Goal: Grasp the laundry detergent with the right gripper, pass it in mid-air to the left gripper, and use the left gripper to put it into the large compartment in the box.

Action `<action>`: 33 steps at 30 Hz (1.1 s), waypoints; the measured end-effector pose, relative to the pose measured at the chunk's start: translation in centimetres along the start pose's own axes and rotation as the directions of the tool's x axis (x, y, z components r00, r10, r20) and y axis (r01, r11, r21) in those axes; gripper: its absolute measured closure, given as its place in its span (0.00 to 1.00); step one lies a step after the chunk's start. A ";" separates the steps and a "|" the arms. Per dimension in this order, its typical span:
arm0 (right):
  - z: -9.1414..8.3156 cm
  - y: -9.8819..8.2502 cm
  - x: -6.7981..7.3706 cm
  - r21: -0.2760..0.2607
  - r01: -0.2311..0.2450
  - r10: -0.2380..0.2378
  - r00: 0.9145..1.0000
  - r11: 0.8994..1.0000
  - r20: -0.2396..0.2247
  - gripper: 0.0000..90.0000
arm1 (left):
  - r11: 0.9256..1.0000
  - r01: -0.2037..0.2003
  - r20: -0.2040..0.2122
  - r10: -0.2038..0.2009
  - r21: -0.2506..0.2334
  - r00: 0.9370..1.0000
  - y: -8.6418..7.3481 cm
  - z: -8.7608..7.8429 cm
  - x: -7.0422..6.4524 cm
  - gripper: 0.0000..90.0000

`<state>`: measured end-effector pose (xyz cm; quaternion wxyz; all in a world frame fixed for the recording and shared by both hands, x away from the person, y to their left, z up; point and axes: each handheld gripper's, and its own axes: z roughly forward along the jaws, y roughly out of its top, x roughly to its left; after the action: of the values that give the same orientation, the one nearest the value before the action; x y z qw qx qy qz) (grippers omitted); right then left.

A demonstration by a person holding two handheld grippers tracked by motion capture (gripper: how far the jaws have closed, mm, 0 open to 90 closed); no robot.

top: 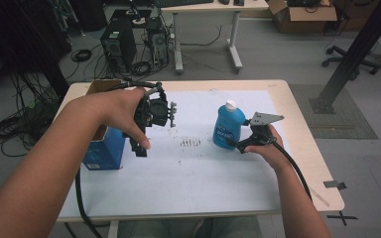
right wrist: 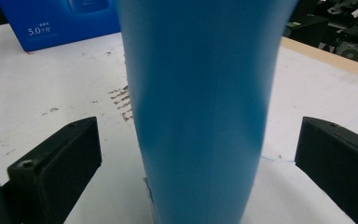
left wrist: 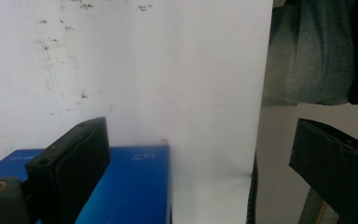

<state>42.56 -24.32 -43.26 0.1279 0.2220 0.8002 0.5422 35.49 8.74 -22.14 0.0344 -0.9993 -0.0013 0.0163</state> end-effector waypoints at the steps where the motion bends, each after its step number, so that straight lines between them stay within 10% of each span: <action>1: 0.1 -0.1 0.0 -0.003 -0.003 0.003 1.000 1.000 0.002 0.00 | 1.000 0.000 0.000 0.000 0.001 1.000 0.0 0.0 0.0 0.06; 33: 1.9 -0.7 0.4 -0.092 -0.020 0.024 0.999 0.996 0.047 0.09 | 1.000 0.000 -0.013 0.000 -0.008 1.000 -0.4 0.0 0.2 0.06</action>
<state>42.89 -22.84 -44.62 0.1512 0.2375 0.7687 0.5743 35.67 9.10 -22.14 0.0305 -0.9995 -0.0010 0.0097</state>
